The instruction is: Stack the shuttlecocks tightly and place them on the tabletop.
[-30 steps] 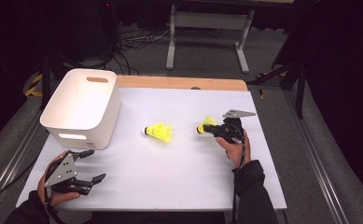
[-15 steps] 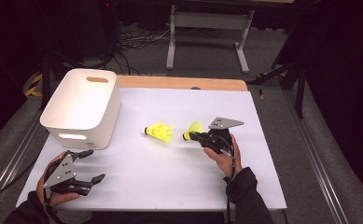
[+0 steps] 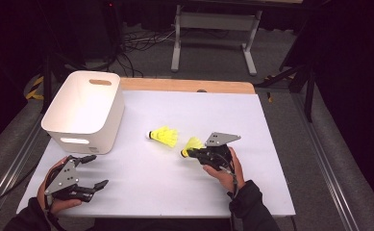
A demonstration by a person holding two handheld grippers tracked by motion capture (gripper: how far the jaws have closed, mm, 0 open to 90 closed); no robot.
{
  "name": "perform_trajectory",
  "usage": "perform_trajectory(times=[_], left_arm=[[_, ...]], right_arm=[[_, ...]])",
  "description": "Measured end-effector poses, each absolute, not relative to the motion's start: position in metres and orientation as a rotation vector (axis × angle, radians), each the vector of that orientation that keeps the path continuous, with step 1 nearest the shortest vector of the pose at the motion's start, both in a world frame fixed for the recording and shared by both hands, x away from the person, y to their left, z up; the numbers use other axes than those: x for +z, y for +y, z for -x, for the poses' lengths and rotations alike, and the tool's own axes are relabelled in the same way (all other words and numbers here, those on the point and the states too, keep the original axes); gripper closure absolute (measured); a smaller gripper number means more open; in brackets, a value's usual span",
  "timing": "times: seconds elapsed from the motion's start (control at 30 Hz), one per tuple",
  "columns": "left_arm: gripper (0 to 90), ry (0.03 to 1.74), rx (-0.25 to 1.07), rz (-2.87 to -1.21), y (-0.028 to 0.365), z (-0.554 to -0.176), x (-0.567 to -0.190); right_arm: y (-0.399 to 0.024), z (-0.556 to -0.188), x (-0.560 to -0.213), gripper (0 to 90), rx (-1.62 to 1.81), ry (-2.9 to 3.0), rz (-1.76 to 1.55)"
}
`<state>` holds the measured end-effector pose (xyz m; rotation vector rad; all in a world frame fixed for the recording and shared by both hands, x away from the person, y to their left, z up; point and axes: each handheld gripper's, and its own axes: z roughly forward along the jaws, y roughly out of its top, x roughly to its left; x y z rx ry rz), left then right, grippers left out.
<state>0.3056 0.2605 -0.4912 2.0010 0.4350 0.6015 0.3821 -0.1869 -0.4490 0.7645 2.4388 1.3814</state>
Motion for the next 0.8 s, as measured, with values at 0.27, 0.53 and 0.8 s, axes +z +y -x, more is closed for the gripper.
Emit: perform_trajectory(times=[0.27,0.53,0.8], left_arm=[[13.2,0.430,0.603,-2.007,0.261,-0.305,-0.491],[13.2,0.429,0.601,-2.011,0.260,-0.305,-0.491],[13.2,0.427,0.597,-2.017,0.259,-0.306,-0.492]], right_arm=[[-0.196,-0.378,-0.458,80.8,1.326,2.455,-0.797],[-0.209,-0.372,-0.463,70.4,1.249,2.478,-0.818],[-0.221,-0.364,-0.468,66.1,1.154,2.534,-0.838]])
